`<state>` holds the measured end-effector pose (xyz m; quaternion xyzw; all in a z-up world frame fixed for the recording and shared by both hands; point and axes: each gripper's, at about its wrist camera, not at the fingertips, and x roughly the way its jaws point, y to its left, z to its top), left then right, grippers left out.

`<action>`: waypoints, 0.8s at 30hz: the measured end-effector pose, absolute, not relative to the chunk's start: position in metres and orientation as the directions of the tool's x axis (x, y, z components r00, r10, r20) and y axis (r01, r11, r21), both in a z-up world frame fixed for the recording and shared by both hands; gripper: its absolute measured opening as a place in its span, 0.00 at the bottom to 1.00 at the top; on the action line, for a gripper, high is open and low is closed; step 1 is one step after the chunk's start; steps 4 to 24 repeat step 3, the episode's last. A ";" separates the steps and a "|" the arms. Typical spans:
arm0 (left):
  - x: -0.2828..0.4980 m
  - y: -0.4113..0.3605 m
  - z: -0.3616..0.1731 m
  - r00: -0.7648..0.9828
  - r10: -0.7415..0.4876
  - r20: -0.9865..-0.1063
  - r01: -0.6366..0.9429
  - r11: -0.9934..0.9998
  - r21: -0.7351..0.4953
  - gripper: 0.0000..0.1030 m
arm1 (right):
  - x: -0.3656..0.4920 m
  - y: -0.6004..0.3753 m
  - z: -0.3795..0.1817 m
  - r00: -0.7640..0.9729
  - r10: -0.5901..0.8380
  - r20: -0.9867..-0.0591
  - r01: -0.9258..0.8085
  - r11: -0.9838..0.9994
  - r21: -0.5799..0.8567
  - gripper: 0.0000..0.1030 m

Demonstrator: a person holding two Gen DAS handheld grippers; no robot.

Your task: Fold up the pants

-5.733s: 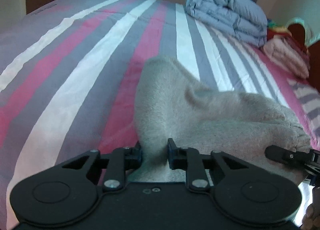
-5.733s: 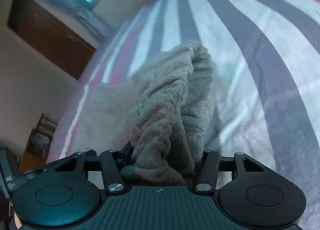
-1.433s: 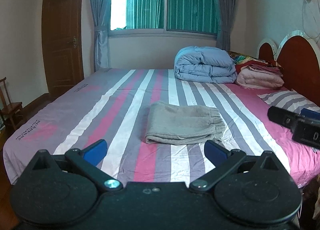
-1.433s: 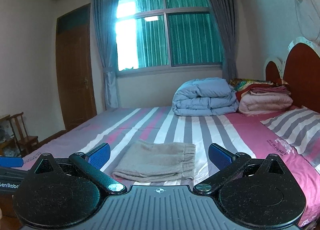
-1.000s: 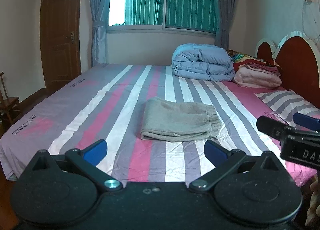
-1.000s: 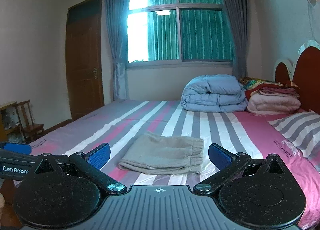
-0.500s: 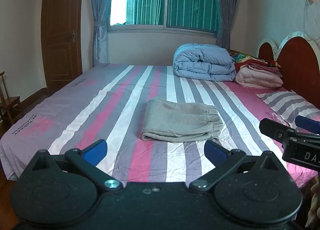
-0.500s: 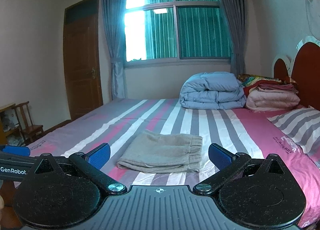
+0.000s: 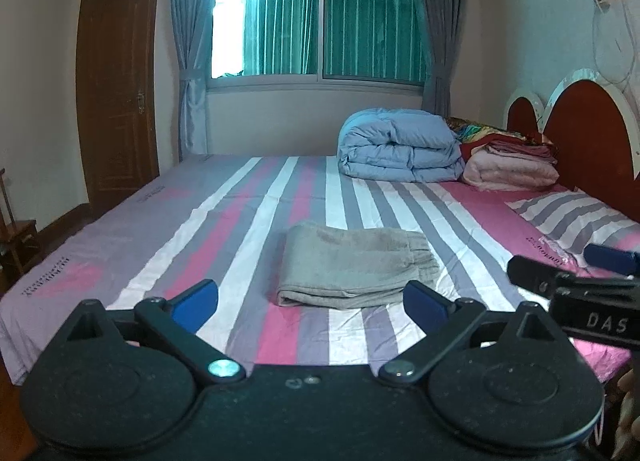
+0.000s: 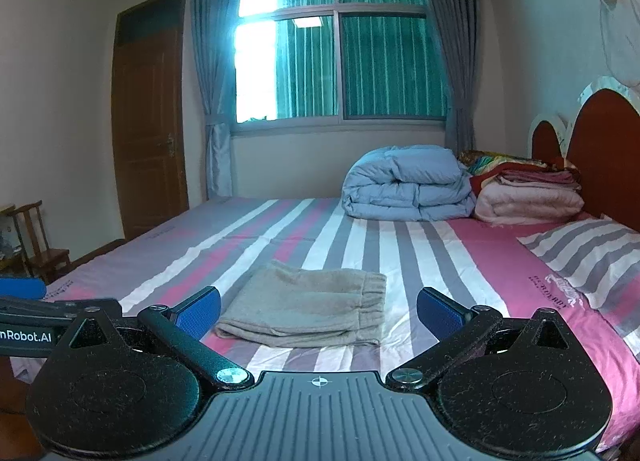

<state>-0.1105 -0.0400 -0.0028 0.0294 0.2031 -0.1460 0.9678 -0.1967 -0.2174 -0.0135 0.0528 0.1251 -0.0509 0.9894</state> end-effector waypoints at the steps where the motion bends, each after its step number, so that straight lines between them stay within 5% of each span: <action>1: -0.110 -0.040 -0.003 0.874 -0.270 -0.404 0.293 0.956 -0.005 0.90 | -0.196 -0.218 -0.014 0.963 -0.085 -0.256 0.112 0.989 0.093 1.00; 24: -0.109 -0.040 -0.002 0.878 -0.259 -0.401 0.286 0.958 0.006 0.95 | -0.196 -0.219 -0.015 0.963 -0.081 -0.259 0.110 0.989 0.099 1.00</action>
